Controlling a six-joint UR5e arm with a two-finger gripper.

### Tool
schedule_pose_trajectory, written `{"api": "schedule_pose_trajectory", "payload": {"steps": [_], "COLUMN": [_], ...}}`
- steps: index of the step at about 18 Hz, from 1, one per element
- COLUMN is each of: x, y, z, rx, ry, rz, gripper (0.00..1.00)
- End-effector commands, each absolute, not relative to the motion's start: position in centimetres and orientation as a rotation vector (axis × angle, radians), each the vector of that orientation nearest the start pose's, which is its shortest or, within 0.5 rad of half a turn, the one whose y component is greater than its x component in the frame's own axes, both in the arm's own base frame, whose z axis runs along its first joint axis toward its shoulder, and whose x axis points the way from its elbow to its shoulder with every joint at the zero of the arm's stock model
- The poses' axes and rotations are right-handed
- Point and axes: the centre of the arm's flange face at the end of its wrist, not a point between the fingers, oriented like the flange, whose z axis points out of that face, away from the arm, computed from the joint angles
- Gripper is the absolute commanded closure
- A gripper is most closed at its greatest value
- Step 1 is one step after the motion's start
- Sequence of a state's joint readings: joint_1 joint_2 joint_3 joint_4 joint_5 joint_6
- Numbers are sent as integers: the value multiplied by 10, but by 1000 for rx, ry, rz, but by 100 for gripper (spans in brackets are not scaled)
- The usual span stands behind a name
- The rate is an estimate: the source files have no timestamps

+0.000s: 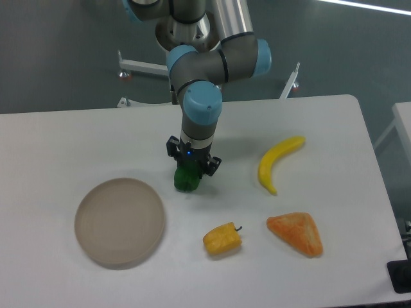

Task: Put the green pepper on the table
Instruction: 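Lower the green pepper onto the table beside the plate, then open the gripper to release the green pepper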

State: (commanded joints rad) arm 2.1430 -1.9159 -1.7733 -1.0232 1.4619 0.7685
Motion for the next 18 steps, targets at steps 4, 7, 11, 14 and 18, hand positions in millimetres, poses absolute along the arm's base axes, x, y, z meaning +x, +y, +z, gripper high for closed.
{"api": "schedule_pose_trajectory", "payload": {"steps": [4,7,11,14,18], "x": [-195,-195,-196,-200,-222], "y": [565,565,564,562,558], "z": [263,265,269,273,283], "rx": [-3051,-3050,-3046,-3041,-3034], "ry": [296,285,283,283,246], "rz": [-123,-121,-115,-106,-74], "gripper": [1,0,0,0,0]}}
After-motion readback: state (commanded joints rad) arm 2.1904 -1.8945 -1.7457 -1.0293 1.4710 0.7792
